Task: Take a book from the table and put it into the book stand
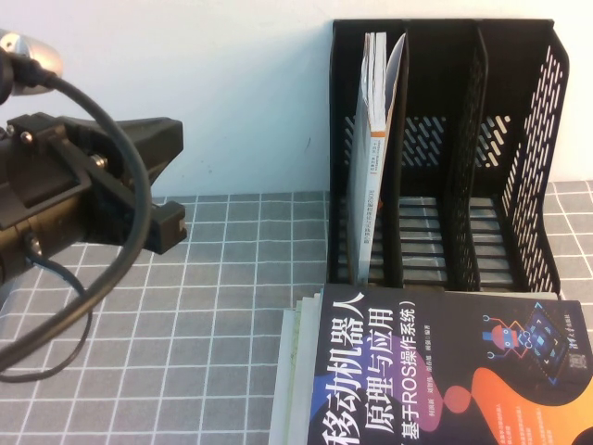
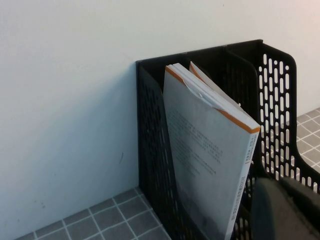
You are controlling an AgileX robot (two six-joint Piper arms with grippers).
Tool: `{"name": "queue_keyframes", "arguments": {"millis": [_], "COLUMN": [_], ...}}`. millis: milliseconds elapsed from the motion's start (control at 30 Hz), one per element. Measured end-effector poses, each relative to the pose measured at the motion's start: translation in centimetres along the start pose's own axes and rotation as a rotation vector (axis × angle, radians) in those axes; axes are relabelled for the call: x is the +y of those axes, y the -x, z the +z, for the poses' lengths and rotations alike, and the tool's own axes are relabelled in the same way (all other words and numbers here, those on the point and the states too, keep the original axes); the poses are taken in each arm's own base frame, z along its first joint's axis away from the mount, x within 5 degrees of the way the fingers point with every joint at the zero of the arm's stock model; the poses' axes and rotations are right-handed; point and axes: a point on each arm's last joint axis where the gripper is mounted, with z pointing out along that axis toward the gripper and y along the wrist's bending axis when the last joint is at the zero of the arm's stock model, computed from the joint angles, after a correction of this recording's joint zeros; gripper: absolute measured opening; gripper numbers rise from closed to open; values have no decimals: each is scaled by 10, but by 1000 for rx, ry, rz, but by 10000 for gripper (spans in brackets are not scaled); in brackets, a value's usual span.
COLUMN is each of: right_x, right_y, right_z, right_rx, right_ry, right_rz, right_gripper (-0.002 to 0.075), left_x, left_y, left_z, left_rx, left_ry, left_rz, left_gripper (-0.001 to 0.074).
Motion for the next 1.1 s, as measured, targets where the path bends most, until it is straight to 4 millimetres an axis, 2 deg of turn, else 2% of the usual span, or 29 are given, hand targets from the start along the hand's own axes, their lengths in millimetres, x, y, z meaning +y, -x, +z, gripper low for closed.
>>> {"name": "queue_keyframes", "arguments": {"millis": [300, 433, 533, 633, 700, 800, 900, 1000, 1100], "right_x": [0, 1, 1, 1, 1, 1, 1, 1, 2], "right_y": [0, 0, 0, 0, 1, 1, 1, 1, 1], "right_z": [0, 0, 0, 0, 0, 0, 0, 0, 0], "right_rx": [-3, -3, -4, -7, -9, -12, -12, -13, -14], "right_ry": [3, 6, 7, 10, 12, 15, 15, 16, 17], "right_rz": [3, 7, 9, 13, 16, 20, 20, 22, 24], "right_gripper": [-4, -4, -4, -4, -4, -4, -4, -4, -4], "left_x": [0, 9, 17, 18, 17, 17, 18, 20, 22], "left_y": [1, -2, -12, -37, -66, -119, -166, -202, -221], "left_z": [-3, -26, -53, -84, -99, -112, -118, -121, -123], "left_rx": [-13, -81, -112, -90, -39, 35, 46, -1, -30], "left_ry": [2, 68, 147, 201, 221, 245, 280, 326, 357], "left_rz": [1, 7, 99, 219, 262, 255, 212, 142, 111], "left_gripper": [-3, -3, -3, -3, -3, -3, -3, -3, -3]}}
